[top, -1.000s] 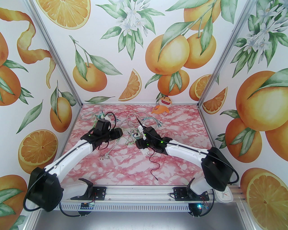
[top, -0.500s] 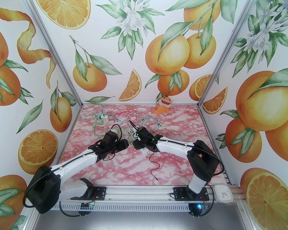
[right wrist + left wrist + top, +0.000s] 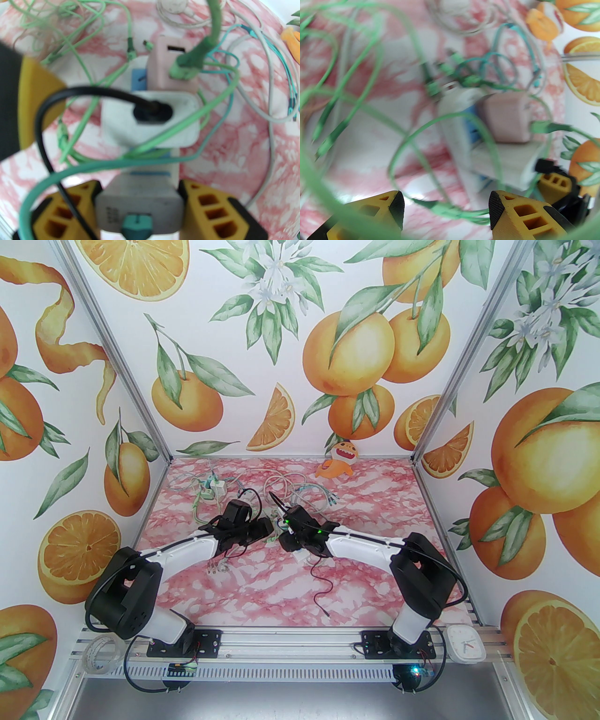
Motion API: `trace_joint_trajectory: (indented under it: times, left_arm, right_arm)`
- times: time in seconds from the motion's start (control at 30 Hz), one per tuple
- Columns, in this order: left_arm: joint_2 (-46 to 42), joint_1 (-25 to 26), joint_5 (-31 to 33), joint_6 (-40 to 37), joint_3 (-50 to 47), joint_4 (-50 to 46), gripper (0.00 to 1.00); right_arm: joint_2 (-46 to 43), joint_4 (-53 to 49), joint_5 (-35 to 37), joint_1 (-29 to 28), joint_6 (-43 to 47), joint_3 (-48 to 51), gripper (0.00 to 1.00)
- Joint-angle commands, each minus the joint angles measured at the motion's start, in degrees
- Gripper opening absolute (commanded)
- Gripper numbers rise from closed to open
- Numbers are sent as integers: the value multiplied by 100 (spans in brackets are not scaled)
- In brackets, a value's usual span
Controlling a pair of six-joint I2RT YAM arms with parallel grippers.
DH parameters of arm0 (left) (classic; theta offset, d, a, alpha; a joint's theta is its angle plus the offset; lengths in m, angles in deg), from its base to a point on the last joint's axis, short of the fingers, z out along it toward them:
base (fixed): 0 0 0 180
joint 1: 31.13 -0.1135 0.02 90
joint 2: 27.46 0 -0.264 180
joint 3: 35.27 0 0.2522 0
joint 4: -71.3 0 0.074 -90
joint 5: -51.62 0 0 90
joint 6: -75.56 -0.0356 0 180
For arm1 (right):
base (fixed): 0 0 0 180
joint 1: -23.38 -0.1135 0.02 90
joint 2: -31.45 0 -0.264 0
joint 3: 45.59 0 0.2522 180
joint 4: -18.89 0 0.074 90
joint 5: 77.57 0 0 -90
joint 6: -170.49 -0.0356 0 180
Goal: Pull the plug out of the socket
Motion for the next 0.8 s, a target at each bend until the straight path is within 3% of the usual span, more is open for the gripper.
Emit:
trace_joint_trajectory:
  times: [0.0, 0.37, 0.77]
  left_arm:
    - [54, -59, -154, -281, 246, 344, 66]
    - [784, -40, -486, -233, 607, 810, 67]
    - [568, 18, -849, -183, 174, 851, 67]
  right_arm:
    - [-107, 5, 60, -44, -14, 195, 45]
    - [-33, 20, -73, -33, 3, 186, 45]
    - [49, 135, -235, 29, -10, 164, 44]
